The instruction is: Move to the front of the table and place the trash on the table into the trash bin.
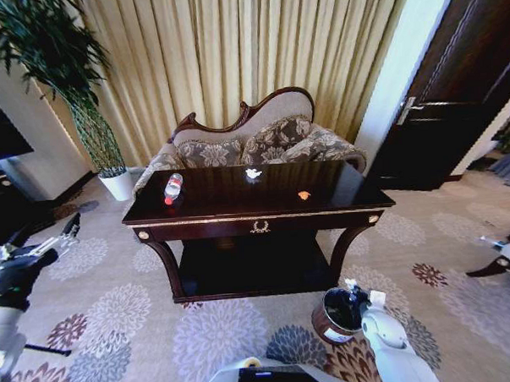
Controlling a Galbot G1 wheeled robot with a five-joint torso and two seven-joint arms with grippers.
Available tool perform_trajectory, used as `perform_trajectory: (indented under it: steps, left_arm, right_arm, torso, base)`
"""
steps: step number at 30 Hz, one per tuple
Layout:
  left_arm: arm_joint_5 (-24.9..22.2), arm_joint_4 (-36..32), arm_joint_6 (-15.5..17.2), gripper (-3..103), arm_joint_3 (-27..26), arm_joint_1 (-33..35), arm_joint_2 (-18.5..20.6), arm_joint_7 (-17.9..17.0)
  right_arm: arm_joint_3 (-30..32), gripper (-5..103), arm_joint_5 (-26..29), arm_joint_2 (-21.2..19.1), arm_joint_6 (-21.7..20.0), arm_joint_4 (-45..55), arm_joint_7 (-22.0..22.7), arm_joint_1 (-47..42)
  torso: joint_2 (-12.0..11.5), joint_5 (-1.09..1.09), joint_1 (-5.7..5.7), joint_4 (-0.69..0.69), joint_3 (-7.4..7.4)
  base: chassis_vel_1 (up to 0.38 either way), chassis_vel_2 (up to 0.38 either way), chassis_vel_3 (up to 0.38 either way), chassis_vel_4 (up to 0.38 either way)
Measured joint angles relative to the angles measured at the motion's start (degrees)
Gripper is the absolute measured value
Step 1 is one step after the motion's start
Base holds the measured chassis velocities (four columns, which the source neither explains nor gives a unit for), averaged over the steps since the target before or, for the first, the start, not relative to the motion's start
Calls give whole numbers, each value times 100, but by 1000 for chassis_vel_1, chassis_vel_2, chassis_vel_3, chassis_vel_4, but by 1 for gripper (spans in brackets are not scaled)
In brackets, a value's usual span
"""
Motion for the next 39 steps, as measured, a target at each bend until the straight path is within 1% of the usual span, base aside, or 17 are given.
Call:
perform_trajectory:
  steps: [5,10,11,12,14,15,17,18,19,21,24,26,27,28,30,34,39]
  left_arm:
    - [7,-18,5,100,29,7,-27,0]
    - [12,-36,7,100,35,15,-30,12]
    - [12,-36,7,100,35,15,-30,12]
    - [12,-36,7,100,25,15,-26,18]
    - [11,-36,7,100,19,15,-24,21]
    - [8,-36,7,100,11,15,-24,23]
    - [6,-36,7,100,8,15,-25,23]
    - [6,-36,7,100,6,17,-28,24]
    - [6,-36,7,100,6,17,-28,24]
    - [6,-36,7,100,6,23,-25,24]
    - [11,-37,7,100,17,13,7,24]
    - [11,-37,7,100,20,10,9,24]
    - [16,-38,7,100,26,0,21,24]
    - [16,-38,7,100,26,0,21,24]
    - [15,-60,7,100,18,6,35,23]
    - [10,-61,7,100,13,-2,41,25]
    - [10,-74,7,100,33,1,39,31]
  right_arm:
    - [28,-2,-113,78,-103,-64,132,29]
    - [4,19,-116,69,-96,85,131,12]
    - [4,19,-116,69,-96,85,131,12]
    - [3,30,-113,59,-84,118,132,12]
    - [4,30,-110,54,-51,141,138,11]
    - [-2,41,-55,51,145,215,158,-4]
    - [-11,41,6,50,330,303,153,-25]
    - [-19,52,176,33,648,578,52,-96]
    - [-19,52,176,33,648,578,52,-96]
    - [-23,57,421,2,847,1066,-147,-201]
    - [-130,74,740,-87,1062,2197,-364,-324]
    - [-140,74,751,-93,1073,2272,-365,-327]
    - [-204,84,769,-141,1114,2743,-334,-328]
    - [-204,84,769,-141,1114,2743,-334,-328]
    - [-344,94,817,-317,1102,3797,-227,-342]
    - [-385,100,1217,-558,940,4893,-282,-471]
    - [-405,100,1339,-633,693,5395,-492,-667]
  torso:
    - [0,0,0,1,0]
    - [0,0,0,0,0]
    - [0,0,0,0,0]
    - [0,0,0,0,0]
    - [0,0,0,0,0]
    - [0,1,0,0,0]
    - [0,2,0,-1,0]
    - [0,2,0,0,0]
    - [0,2,0,0,0]
    - [0,1,0,-1,0]
    - [0,0,0,1,0]
    - [0,0,0,0,0]
    - [0,-2,0,1,-1]
    - [0,-2,0,1,-1]
    - [0,0,0,0,0]
    - [0,-1,0,0,-1]
    - [0,-1,0,0,-1]
  base:
    - [0,0,0,0]
    - [0,0,0,0]
    - [0,0,0,0]
    - [0,0,0,0]
    - [0,0,0,0]
    - [0,0,0,0]
    - [0,0,0,0]
    - [0,0,0,0]
    - [0,0,0,0]
    - [0,0,0,0]
    - [0,0,0,0]
    - [0,0,0,0]
    - [0,0,0,0]
    - [0,0,0,0]
    - [0,0,0,0]
    - [0,0,0,0]
    - [0,0,0,0]
